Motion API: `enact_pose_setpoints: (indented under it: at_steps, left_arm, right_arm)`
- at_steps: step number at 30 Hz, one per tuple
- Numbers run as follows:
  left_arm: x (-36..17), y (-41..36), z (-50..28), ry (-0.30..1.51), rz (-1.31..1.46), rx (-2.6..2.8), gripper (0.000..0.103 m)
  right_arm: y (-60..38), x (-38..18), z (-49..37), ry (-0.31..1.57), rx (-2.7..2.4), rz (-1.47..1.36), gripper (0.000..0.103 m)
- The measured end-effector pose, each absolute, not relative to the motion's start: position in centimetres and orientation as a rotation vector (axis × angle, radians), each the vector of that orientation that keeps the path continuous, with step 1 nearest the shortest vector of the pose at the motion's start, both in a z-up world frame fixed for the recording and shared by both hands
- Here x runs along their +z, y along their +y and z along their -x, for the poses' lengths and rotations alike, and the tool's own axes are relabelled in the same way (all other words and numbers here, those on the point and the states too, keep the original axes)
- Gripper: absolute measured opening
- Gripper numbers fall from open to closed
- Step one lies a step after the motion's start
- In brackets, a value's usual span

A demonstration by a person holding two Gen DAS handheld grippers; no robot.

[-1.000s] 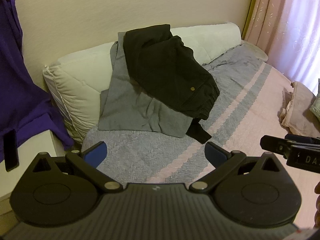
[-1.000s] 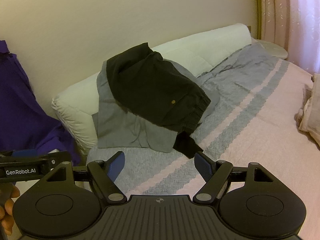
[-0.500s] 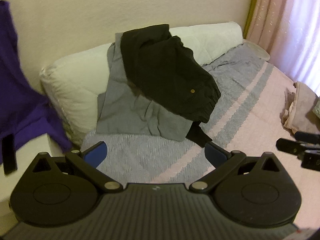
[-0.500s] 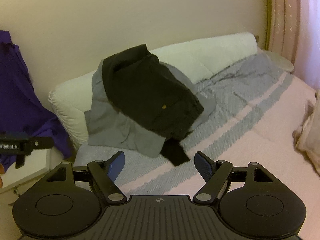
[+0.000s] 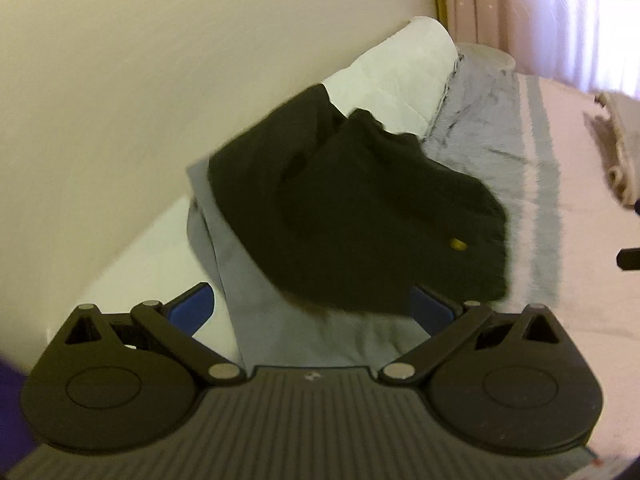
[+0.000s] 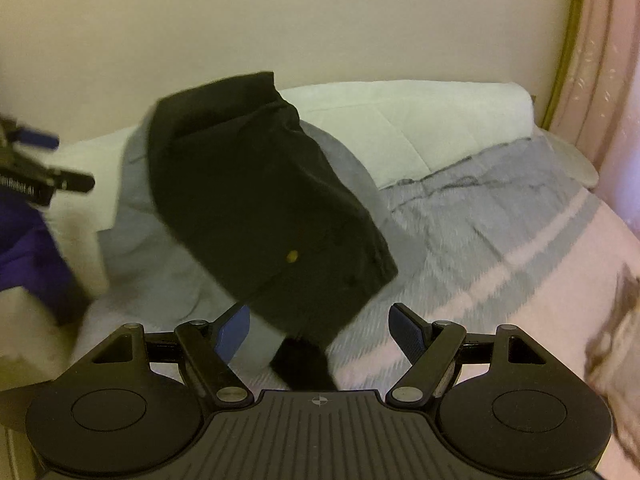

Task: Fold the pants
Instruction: 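Grasp the pants waistband with the left gripper while the right gripper grasps beside it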

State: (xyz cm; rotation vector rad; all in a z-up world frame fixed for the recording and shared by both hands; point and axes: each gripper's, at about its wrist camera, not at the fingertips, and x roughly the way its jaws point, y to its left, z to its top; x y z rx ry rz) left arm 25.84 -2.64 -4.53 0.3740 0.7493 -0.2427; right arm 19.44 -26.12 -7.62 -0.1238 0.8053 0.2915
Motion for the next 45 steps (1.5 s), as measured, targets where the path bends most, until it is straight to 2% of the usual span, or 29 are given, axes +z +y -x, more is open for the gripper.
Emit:
enact_pose_setpoints:
  at_steps: [6,15,16,17,18,19,20,23,29,35,40,45]
  left_arm:
    - [-8.6,-3.0,-34.8,0.699,-0.490,-0.312,0.097]
    - [-12.3,-3.1,-40.0,0.617,-0.625,-0.344,0.076]
    - [-12.3,-3.0,-40.0,0.611,-0.631,-0.342,0.067]
    - [-12.3,-2.9,-40.0,0.605,-0.632,-0.340,0.055]
    - [-12.1,-2.8,-39.9,0.600,-0.630,-0.338,0.047]
    - [-11.8,-2.7,-39.8,0.599,-0.629,-0.334,0.035]
    - [-11.5,-2.6,-39.7,0.601,-0.626,-0.335,0.027]
    - [-10.4,-2.5,-39.1,0.593,-0.624,-0.339,0.009]
    - [-6.5,-3.0,-33.2,0.560,-0.548,-0.386,0.005]
    - [-2.6,-7.4,-20.7,0.557,-0.463,-0.581,0.005]
    - [-3.0,-14.9,-7.7,0.634,-0.405,-0.775,0.004]
    - [-5.9,-22.8,4.9,0.750,-0.408,-0.945,0.004]
  right_arm:
    - [-23.4,-13.5,-29.2,0.825,0.316,0.218,0.074]
    - [-19.9,-19.1,-40.3,0.797,0.346,0.326,0.073]
    - [-19.9,-19.3,-40.7,0.800,0.355,0.312,0.069]
    - [-19.7,-19.6,-41.2,0.809,0.372,0.292,0.042]
    - [-19.5,-19.8,-41.5,0.835,0.375,0.288,0.032]
    - [-19.2,-19.9,-41.5,0.842,0.356,0.295,0.029]
    - [-18.8,-19.8,-41.1,0.842,0.349,0.293,0.017]
    - [-19.0,-18.1,-39.2,0.833,0.335,0.302,0.008]
    - [-22.7,-12.1,-28.1,0.768,0.277,0.232,0.006]
    - [-30.0,-8.8,-10.6,0.785,0.121,0.083,0.006]
    - [-37.3,-8.8,4.6,0.861,-0.052,-0.029,0.006]
    - [-43.9,-10.3,19.2,0.956,-0.191,-0.092,0.006]
